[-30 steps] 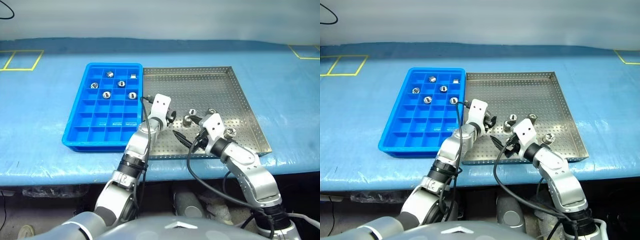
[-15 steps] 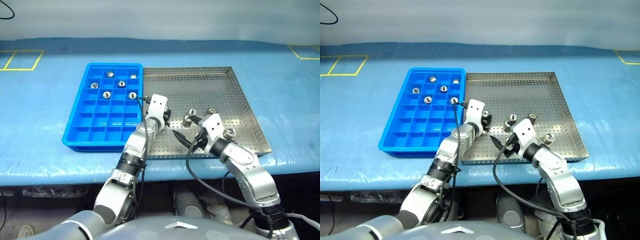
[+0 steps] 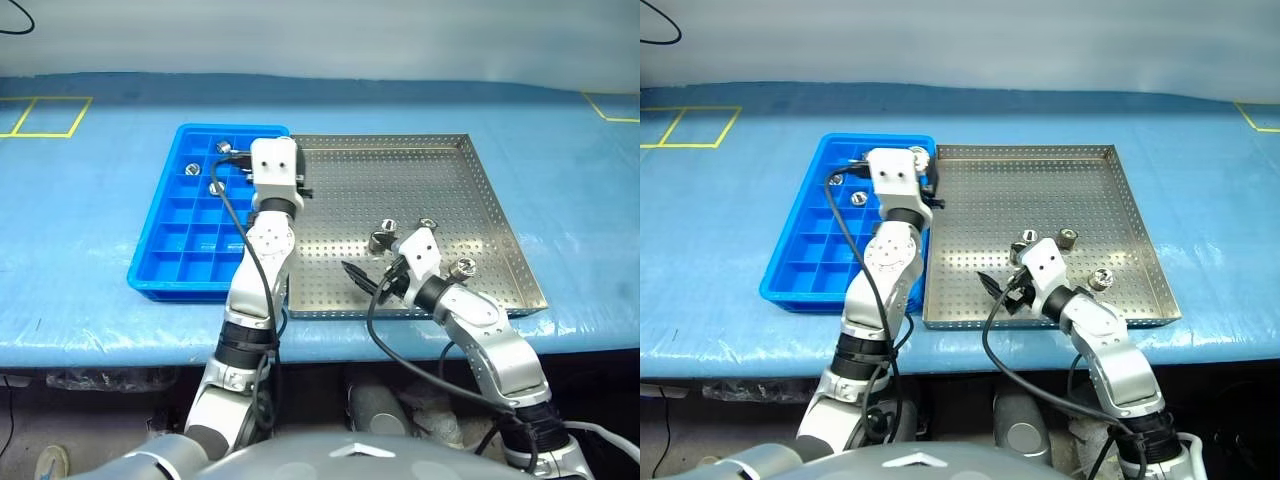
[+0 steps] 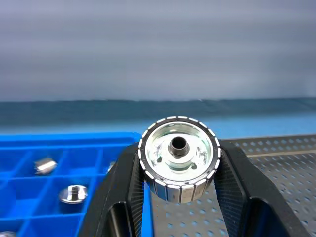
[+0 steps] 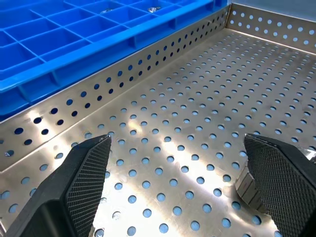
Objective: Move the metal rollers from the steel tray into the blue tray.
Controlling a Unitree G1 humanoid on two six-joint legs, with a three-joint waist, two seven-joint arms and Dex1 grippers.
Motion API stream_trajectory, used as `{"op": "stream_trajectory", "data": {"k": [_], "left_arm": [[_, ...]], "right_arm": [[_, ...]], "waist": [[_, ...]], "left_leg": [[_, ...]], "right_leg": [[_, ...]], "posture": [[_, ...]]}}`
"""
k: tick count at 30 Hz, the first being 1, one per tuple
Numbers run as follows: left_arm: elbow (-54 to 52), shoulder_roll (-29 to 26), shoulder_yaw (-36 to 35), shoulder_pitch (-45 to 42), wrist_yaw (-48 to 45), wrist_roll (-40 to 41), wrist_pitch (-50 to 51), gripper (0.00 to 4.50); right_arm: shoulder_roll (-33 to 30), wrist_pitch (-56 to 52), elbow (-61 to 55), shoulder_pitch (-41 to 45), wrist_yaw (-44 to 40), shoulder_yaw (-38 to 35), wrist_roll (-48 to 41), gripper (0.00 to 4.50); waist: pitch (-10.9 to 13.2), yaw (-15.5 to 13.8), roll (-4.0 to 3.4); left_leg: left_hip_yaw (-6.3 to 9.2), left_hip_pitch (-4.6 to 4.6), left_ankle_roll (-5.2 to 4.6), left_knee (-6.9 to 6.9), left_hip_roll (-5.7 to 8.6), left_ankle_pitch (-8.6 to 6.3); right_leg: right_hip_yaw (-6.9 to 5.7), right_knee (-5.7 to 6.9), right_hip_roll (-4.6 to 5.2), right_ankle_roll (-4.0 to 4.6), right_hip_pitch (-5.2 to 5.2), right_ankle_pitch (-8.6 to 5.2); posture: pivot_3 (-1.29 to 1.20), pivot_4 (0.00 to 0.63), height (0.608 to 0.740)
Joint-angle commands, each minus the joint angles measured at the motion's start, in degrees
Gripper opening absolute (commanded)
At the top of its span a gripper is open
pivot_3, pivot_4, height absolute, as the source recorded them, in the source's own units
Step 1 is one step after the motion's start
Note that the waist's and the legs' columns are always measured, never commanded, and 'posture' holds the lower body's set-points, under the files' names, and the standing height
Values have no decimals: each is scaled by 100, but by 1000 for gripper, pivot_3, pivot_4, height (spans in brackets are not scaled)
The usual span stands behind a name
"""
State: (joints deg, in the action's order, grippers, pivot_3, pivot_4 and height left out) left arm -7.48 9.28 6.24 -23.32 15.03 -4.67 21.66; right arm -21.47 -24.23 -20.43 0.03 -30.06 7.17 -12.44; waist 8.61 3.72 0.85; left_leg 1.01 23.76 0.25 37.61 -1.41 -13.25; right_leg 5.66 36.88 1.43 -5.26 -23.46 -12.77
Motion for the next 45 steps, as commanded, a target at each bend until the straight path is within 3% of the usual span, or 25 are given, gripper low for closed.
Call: {"op": "stream_trajectory", "data": {"k": [1, 8, 24, 45], "left_arm": [[-250, 289, -122, 566, 353, -80, -17, 1715], [29, -112, -917, 581, 687, 46, 38, 1715], [1133, -631, -1724, -114, 605, 336, 161, 1715], [1534, -552, -2182, -51, 863, 557, 197, 1715]], "right_arm": [[18, 122, -44, 97, -42, 6, -20, 4500], [-9, 115, -5, 136, -87, 35, -11, 4500], [-42, 78, -69, 53, -79, 74, 16, 4500], [-52, -164, -221, 378, -343, 376, -81, 4500]], "waist": [[0, -8, 1], [5, -34, 9], [10, -148, 17], [10, -159, 19]], "left_leg": [[0, 0, 0, 0, 0, 0], [2, 2, 0, 1, 0, 0], [4, 2, 0, 7, 1, 0], [4, -4, 1, 7, 2, 0]], "right_leg": [[0, 0, 0, 0, 0, 0], [-3, 1, 0, 1, -1, 0], [-5, 1, 1, 1, 2, 2], [-6, 2, 1, 24, 8, 18]], "posture": [[-44, 150, 740], [-31, 150, 740], [-50, 150, 740], [31, 150, 740]]}}
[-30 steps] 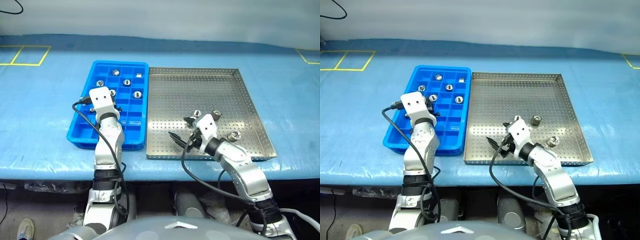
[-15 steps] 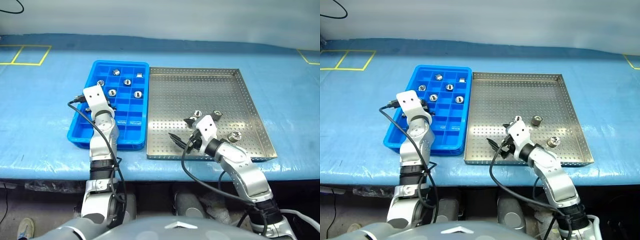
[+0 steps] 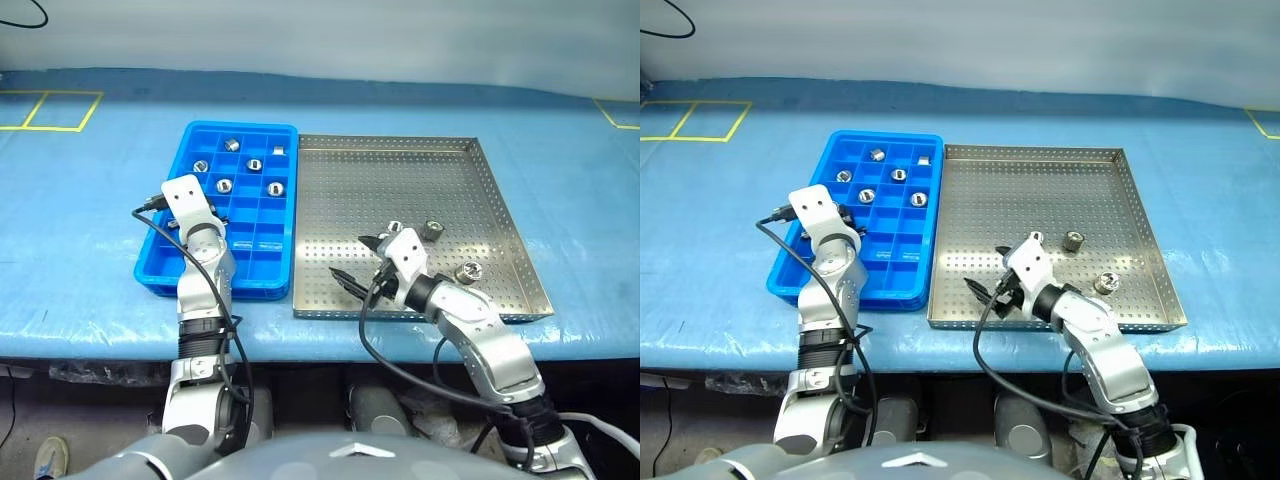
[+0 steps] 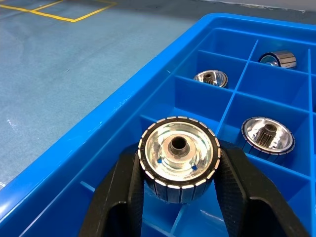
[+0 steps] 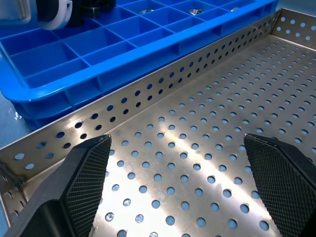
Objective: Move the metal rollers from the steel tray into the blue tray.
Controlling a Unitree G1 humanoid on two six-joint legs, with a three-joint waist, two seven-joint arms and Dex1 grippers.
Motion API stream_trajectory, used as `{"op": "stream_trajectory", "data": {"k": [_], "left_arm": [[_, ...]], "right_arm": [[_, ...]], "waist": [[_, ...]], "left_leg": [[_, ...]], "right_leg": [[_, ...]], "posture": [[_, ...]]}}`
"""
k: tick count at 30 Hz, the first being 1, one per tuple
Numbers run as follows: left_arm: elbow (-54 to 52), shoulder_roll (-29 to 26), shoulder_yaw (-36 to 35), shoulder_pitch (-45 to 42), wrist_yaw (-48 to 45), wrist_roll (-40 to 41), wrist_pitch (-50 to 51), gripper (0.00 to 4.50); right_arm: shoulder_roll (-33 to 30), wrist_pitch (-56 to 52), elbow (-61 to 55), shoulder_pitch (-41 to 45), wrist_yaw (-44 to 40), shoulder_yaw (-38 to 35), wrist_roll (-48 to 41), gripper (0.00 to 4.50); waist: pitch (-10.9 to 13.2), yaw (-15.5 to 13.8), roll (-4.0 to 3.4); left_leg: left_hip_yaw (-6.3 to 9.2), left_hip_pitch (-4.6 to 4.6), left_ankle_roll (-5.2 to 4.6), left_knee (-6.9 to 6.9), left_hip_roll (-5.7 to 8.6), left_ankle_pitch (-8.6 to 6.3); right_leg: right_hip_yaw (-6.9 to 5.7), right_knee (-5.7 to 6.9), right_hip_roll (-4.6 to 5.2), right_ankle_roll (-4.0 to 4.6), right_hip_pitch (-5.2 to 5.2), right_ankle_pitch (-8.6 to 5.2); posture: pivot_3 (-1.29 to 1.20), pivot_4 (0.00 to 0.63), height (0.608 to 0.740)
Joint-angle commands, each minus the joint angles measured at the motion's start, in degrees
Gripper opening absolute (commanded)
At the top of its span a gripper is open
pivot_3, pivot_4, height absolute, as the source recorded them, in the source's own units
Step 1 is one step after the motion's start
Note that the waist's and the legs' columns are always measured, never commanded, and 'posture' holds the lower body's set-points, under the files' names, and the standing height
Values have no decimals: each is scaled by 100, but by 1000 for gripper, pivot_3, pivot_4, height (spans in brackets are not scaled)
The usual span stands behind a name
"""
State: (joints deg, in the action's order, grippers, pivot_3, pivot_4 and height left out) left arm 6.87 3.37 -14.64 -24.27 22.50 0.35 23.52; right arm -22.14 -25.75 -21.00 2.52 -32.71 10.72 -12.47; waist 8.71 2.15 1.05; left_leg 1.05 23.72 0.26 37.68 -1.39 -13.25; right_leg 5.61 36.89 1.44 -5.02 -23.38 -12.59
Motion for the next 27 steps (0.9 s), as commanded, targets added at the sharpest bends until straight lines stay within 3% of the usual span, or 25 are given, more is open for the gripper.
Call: {"op": "stream_trajectory", "data": {"k": [1, 5, 13, 21, 27], "left_arm": [[81, 45, -103, 46, 136, 57, 5, 1715], [5, 74, -140, 71, 211, 80, 2, 1715], [-140, 107, -74, 88, 351, -8, -196, 4321], [-602, 154, 1156, 162, -1892, 611, -938, 4321], [-536, 32, 1907, 143, -2962, 731, -846, 4321]], "right_arm": [[12, -16, -151, 154, -91, 32, -79, 4500], [10, -13, -67, 245, -156, 78, -61, 4500], [16, -9, -41, 290, -164, 76, -50, 4500], [146, -2, -200, 112, 221, -270, -100, 4500], [201, -67, -563, -252, 496, -802, -326, 4500]], "waist": [[0, -4, 0], [-1, -8, 0], [-2, -19, -1], [1, -115, 4], [1, 37, 3]], "left_leg": [[0, 0, 0, 0, 0, 0], [1, -1, 0, -2, 0, 0], [3, -7, 1, -7, 0, 1], [2, 8, 3, -3, 1, 2], [-3, 10, -2, -6, 3, -1]], "right_leg": [[0, 0, 0, 0, 0, 0], [0, -1, 0, 1, 1, 0], [-1, 2, -2, 3, 1, 0], [-4, -6, 1, 5, -4, 1], [1, -10, 3, 8, -6, -1]], "posture": [[38, 150, 740], [54, 150, 740], [48, 150, 740], [-34, 150, 740], [-121, 150, 740]]}}
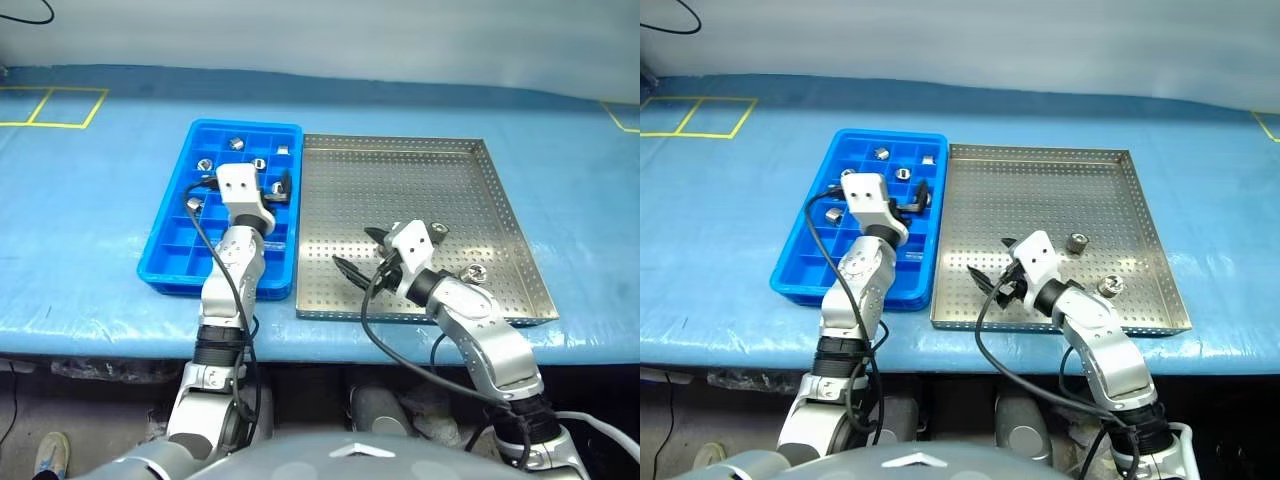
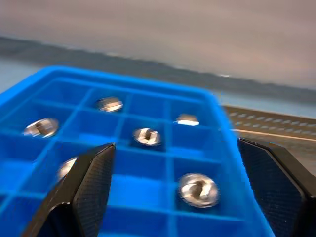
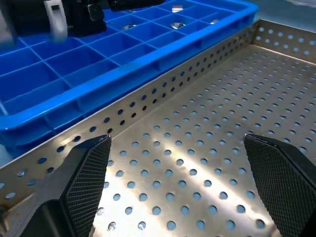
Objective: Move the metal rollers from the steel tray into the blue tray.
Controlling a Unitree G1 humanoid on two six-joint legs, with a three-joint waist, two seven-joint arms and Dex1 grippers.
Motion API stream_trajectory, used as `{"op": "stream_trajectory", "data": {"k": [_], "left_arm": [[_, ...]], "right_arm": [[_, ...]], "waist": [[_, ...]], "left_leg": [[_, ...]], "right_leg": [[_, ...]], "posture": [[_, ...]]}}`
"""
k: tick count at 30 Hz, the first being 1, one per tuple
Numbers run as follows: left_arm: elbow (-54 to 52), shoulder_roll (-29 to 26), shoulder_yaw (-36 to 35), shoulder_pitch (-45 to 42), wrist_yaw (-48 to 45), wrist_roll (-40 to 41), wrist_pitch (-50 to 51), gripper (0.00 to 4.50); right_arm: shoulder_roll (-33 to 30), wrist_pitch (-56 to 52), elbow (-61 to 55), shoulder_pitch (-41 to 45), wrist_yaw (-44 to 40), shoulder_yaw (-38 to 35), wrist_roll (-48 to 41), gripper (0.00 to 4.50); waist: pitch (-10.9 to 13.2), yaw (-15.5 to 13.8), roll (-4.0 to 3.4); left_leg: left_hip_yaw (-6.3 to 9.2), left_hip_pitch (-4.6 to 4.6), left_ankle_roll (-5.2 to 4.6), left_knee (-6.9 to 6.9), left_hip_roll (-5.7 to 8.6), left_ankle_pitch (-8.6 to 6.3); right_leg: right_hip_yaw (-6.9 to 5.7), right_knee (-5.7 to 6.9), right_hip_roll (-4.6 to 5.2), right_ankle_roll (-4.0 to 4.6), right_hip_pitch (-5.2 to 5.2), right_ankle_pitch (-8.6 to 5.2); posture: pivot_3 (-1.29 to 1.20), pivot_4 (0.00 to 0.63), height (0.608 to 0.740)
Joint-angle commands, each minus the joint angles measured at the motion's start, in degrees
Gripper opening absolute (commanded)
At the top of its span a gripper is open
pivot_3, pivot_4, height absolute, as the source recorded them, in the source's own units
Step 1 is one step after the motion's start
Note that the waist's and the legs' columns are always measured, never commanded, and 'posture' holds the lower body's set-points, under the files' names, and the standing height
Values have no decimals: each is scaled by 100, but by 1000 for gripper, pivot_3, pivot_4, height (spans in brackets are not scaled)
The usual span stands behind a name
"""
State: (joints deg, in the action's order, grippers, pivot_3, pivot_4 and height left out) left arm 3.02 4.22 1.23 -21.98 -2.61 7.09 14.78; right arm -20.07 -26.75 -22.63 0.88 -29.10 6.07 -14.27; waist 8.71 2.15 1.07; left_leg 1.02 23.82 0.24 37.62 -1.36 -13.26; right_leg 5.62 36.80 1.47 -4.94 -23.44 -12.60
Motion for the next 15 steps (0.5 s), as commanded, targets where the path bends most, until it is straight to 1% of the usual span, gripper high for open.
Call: {"op": "stream_trajectory", "data": {"k": [1, 3, 5, 8, 12, 15], "left_arm": [[-120, -69, 383, -85, -558, 69, 57, 4321], [-34, -113, 596, -77, -810, 26, 114, 4321], [87, -120, 772, -96, -1026, 18, 201, 4321], [496, 2, 1052, -223, -1265, -45, 179, 4321], [895, 45, 1370, -303, -1508, -185, 151, 4321], [1127, 119, 1616, -361, -1754, -259, 226, 4321]], "right_arm": [[-15, 33, -432, -128, 167, -386, -153, 4500], [-45, 47, -504, -253, 252, -507, -126, 4500], [-62, 50, -600, -389, 346, -630, -97, 4500], [-35, 124, -783, -683, 540, -861, -61, 4500], [35, 188, -971, -945, 759, -983, -11, 4500], [132, 269, -1164, -1263, 962, -1101, 27, 4500]], "waist": [[0, 81, 0], [0, 186, 0], [0, 283, -1], [-2, 412, -3], [-2, 706, -4], [-3, 998, -9]], "left_leg": [[0, 0, 0, -1, -2, 0], [0, -2, 0, 0, -2, 0], [-1, -2, 0, 0, -3, 0], [-2, -1, 0, 3, -2, 0], [-5, -1, -1, 6, -2, 0], [-5, -2, -1, 4, -2, 0]], "right_leg": [[0, 2, -2, 1, -2, -1], [0, 3, -3, -2, -2, -3], [1, 3, -3, -26, -2, -18], [3, 3, -2, -27, -1, -21], [8, 3, -2, -26, -1, -23], [9, 4, -2, -25, -2, -25]], "posture": [[-142, 150, 740], [-183, 150, 740], [-222, 150, 740], [-285, 150, 740], [-352, 150, 740], [-416, 150, 740]]}}
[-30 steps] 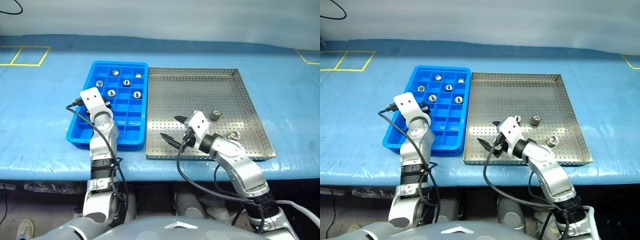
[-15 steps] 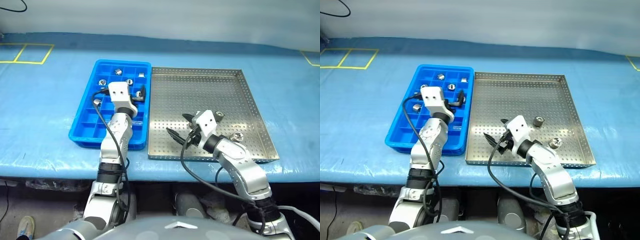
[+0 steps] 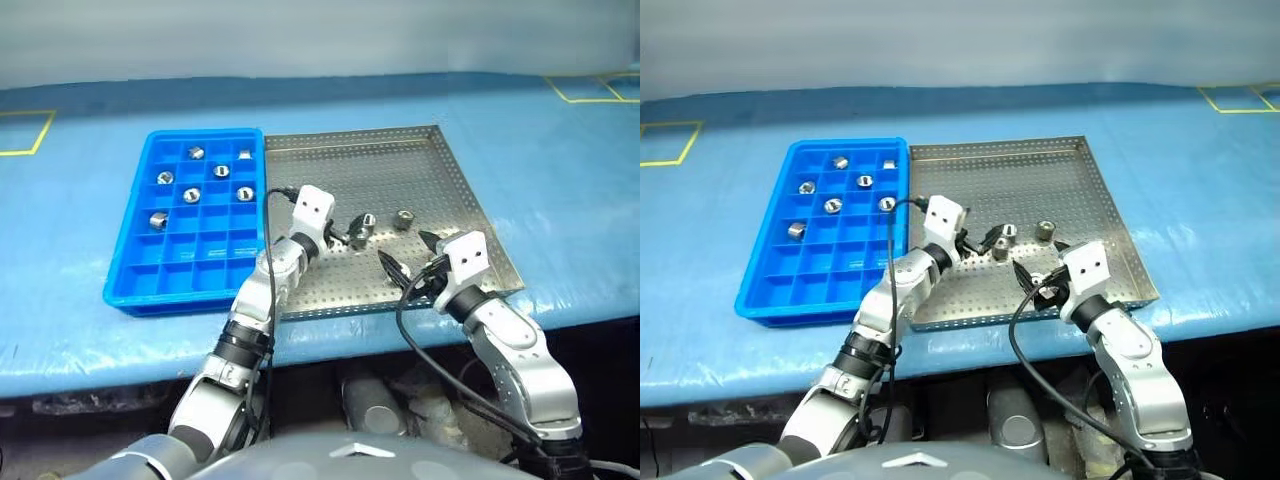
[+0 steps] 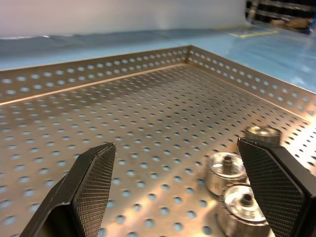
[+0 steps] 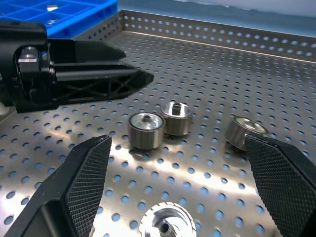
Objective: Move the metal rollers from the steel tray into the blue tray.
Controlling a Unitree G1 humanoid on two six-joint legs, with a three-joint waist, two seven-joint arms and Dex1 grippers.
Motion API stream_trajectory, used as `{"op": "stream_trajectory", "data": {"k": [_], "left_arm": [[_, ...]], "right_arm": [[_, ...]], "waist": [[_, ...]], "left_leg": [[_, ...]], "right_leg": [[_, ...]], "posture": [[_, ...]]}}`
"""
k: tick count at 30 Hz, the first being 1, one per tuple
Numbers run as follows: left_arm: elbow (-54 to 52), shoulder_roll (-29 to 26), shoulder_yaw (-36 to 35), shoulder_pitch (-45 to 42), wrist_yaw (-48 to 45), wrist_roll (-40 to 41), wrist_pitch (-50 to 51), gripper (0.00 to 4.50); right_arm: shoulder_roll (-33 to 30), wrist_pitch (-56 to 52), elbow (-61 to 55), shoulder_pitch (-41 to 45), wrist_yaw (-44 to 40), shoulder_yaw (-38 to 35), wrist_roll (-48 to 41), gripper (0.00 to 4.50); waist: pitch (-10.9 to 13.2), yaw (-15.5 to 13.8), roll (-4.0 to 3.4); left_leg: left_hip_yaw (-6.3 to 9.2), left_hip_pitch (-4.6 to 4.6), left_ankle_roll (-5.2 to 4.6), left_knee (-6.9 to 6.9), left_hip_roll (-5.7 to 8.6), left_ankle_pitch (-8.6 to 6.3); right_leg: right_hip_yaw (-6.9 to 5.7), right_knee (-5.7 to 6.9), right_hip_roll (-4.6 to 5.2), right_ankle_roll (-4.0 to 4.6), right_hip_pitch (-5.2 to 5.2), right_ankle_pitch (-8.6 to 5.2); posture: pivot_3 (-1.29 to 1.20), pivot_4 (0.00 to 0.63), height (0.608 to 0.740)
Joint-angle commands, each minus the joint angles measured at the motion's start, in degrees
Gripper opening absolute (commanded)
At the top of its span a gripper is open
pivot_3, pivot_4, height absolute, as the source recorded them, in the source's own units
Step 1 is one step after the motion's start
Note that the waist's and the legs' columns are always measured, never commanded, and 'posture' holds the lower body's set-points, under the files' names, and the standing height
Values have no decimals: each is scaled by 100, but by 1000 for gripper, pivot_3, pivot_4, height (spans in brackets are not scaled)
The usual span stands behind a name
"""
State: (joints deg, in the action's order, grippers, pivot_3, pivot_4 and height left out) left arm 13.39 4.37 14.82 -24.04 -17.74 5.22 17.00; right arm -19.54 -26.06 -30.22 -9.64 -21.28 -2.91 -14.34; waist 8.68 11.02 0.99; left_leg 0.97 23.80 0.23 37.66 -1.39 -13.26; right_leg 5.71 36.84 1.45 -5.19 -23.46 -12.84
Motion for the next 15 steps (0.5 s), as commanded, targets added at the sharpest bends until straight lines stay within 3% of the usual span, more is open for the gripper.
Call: {"op": "stream_trajectory", "data": {"k": [1, 9, 15], "left_arm": [[157, 130, 321, -180, -290, -98, 43, 4321], [163, 209, 333, -208, -127, -209, 240, 4321], [-251, 188, 434, -53, -326, -157, 352, 4321]], "right_arm": [[108, 230, -469, -339, 237, -233, 50, 4500], [230, 363, -669, -768, 448, -340, 64, 4500], [201, 358, -643, -703, 461, -327, 45, 4500]], "waist": [[-1, 217, -3], [0, 1040, -4], [1, 1352, -3]], "left_leg": [[1, 1, 0, -2, 0, 0], [-6, -9, -1, -7, 0, -1], [-17, -15, -2, -8, 1, 0]], "right_leg": [[0, 0, 0, 0, -2, 0], [15, 0, 1, -1, 4, -5], [30, 2, 0, 0, 5, -6]], "posture": [[-432, 150, 740], [-474, 150, 740], [-465, 150, 740]]}}
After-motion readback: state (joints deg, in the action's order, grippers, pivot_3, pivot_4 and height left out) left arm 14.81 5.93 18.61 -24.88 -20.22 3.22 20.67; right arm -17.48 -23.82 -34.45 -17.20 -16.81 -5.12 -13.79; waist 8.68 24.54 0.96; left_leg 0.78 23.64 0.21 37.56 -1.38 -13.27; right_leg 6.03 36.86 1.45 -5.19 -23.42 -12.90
